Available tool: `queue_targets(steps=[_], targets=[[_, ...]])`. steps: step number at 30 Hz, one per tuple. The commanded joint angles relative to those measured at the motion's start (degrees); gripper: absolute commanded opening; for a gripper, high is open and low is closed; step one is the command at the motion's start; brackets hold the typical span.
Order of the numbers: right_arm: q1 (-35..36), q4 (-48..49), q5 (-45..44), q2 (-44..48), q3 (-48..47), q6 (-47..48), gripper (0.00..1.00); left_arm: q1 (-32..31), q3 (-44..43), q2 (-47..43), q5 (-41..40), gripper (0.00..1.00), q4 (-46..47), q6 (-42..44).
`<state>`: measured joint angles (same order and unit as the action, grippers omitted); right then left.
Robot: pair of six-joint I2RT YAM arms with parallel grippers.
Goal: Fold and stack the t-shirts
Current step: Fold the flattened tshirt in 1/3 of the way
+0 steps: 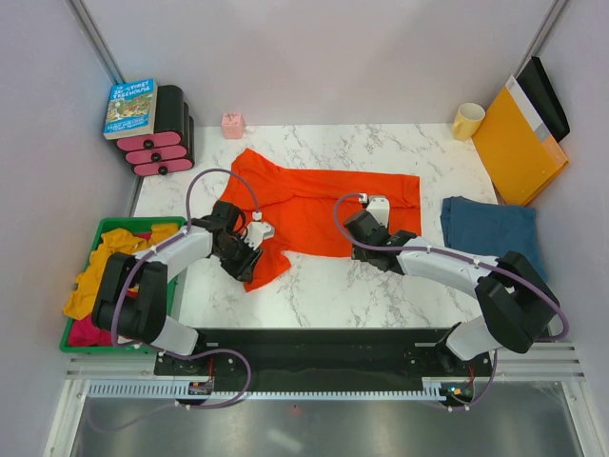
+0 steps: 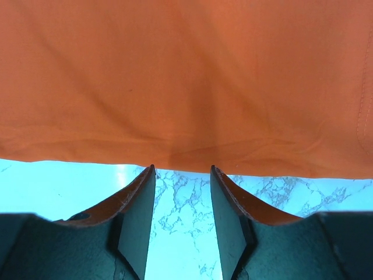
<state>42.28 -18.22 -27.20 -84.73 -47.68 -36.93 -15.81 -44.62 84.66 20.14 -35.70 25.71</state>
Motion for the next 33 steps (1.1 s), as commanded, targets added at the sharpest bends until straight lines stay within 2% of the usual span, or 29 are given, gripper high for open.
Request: queue_targets(steps=[1,4,6,10,11,12,13,14,17,18,19,21,23,24,26,28,29,31,32,33], targets=[[0.26,-0.50,-2.15,0.88,-0.66,-1.48,0.50,-0.36,-0.03,2.08,0.87,0.29,-1.82,3.37],[0.17,-0.50,-2.42,0.97,-0.66,-1.74,0.50,-0.45,0.15,1.65,0.43,0.08,-2.35,3.64],[0.26,-0.59,-2.68,1.23,-0.66,-1.66,0.51,-0.36,0.24,0.69,-0.36,0.07,-2.27,3.29],[0.26,-0.50,-3.21,2.37,0.04,-2.01,0.54,-0.36,0.67,-3.35,-2.47,0.32,0.44,0.84],[0.26,-0.42,-3.56,3.07,0.31,-2.01,0.54,-0.27,0.94,-4.67,-2.48,0.31,1.07,0.39],[0.26,-0.33,-3.73,3.34,0.48,-2.01,0.54,-0.27,1.29,-5.99,-2.21,0.24,1.51,0.13],[0.26,-0.24,-4.00,3.78,0.83,-1.83,0.54,-0.36,1.29,-8.35,-2.04,0.11,2.21,-0.74],[0.26,-0.24,-4.17,4.48,1.01,-1.75,0.54,-0.27,1.20,-9.16,-1.95,0.04,2.39,-1.10],[0.26,-0.24,-4.97,5.45,1.36,-1.13,0.55,-0.36,0.68,-10.57,-2.29,0.04,2.39,-1.90],[0.26,-0.24,-5.14,5.54,1.45,-0.96,0.56,-0.36,0.33,-10.57,-2.91,0.12,2.39,-2.24],[0.34,-0.24,-5.23,5.80,1.62,-0.87,0.56,-0.27,0.32,-10.57,-3.44,0.32,2.57,-3.12],[0.26,-0.33,-5.58,6.50,1.89,-0.78,0.59,-0.27,0.85,-12.15,-4.76,0.51,3.71,-3.83],[0.26,-0.15,-6.28,7.47,2.24,-0.78,0.61,-0.10,1.81,-15.56,-8.34,0.87,7.20,-5.67],[0.26,-0.06,-6.46,7.82,2.42,-0.52,0.62,0.17,2.86,-17.06,-9.84,0.99,8.79,-6.55],[0.26,0.11,-7.25,8.53,2.86,-0.17,0.63,2.26,3.66,-21.09,-11.78,1.00,11.61,-8.57],[0.34,0.11,-7.51,9.14,3.12,0.63,0.64,4.73,2.35,-21.30,-13.19,1.00,14.78,-12.24],[0.34,0.03,-7.60,9.40,3.21,0.89,0.64,8.31,1.48,-20.77,-14.33,1.00,16.00,-13.83],[0.34,-0.15,-7.69,10.45,3.38,1.51,0.65,12.54,0.33,-19.19,-15.04,1.00,22.40,-19.52],[0.26,-0.33,-8.21,10.81,3.38,1.68,0.65,17.78,0.67,-19.01,-11.74,1.00,25.30,-21.48],[0.26,-0.50,-8.57,11.07,3.38,1.94,0.65,19.66,3.46,-19.70,-9.88,1.00,34.38,-24.28]])
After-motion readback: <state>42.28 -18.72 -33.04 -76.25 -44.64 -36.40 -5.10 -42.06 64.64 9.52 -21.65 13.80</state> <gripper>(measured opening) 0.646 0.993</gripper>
